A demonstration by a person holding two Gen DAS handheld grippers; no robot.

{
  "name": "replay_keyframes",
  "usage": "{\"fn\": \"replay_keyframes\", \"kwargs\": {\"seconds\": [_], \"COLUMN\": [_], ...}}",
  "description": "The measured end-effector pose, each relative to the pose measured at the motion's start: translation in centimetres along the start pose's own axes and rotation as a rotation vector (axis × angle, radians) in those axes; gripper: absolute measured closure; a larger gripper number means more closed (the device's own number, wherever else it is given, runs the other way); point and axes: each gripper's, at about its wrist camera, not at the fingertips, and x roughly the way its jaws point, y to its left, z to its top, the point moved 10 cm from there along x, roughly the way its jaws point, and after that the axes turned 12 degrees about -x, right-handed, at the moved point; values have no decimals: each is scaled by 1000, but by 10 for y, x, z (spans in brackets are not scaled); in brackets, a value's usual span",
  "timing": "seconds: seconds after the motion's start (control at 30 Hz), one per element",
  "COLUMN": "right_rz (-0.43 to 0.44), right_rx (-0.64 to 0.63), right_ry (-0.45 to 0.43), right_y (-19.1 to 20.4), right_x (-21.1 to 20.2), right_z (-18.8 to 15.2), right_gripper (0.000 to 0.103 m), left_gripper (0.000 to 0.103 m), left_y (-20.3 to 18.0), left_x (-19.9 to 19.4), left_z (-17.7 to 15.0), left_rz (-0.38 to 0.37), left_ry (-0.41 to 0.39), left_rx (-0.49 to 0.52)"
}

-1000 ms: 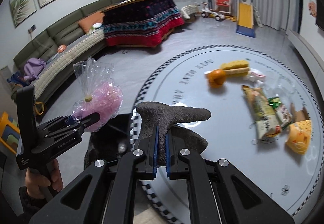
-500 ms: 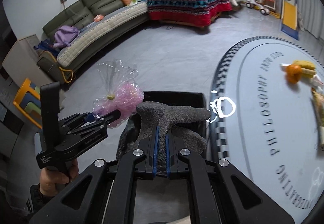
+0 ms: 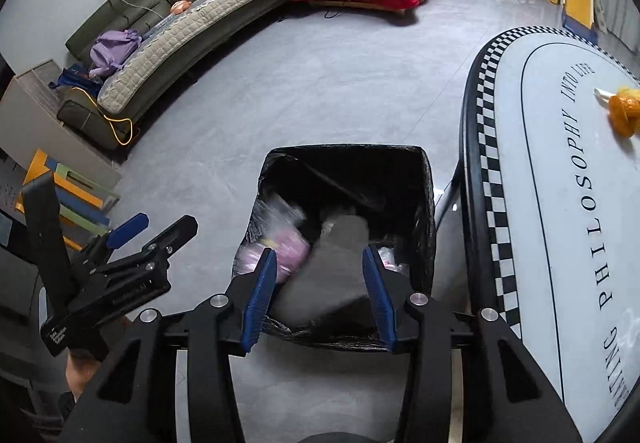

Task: Collect trash
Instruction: 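Carry the grey cloth and pink bag to the bin and release both, then grasp the corn snack packet with the right tool while the left tool grasps the orange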

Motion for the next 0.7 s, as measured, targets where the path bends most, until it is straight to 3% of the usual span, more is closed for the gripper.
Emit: {"fn": "replay_keyframes", "kwargs": {"seconds": [0.37,0.7], "right_rz": [-26,-88], "right_rx": [46,100], "right_ry": [-50,-106], "right_y": [-35,-98], "right_x": [-31,-79], "right_z": [-15,-29], "right_gripper": [56,54], "left_gripper": [6,6], "left_y": [-31,-115], "left_x": [-2,-12], "left_z": [-15,-19], "left_rz": [-47,-142], "left_ry": [32,56], "left_rx": [57,160]}}
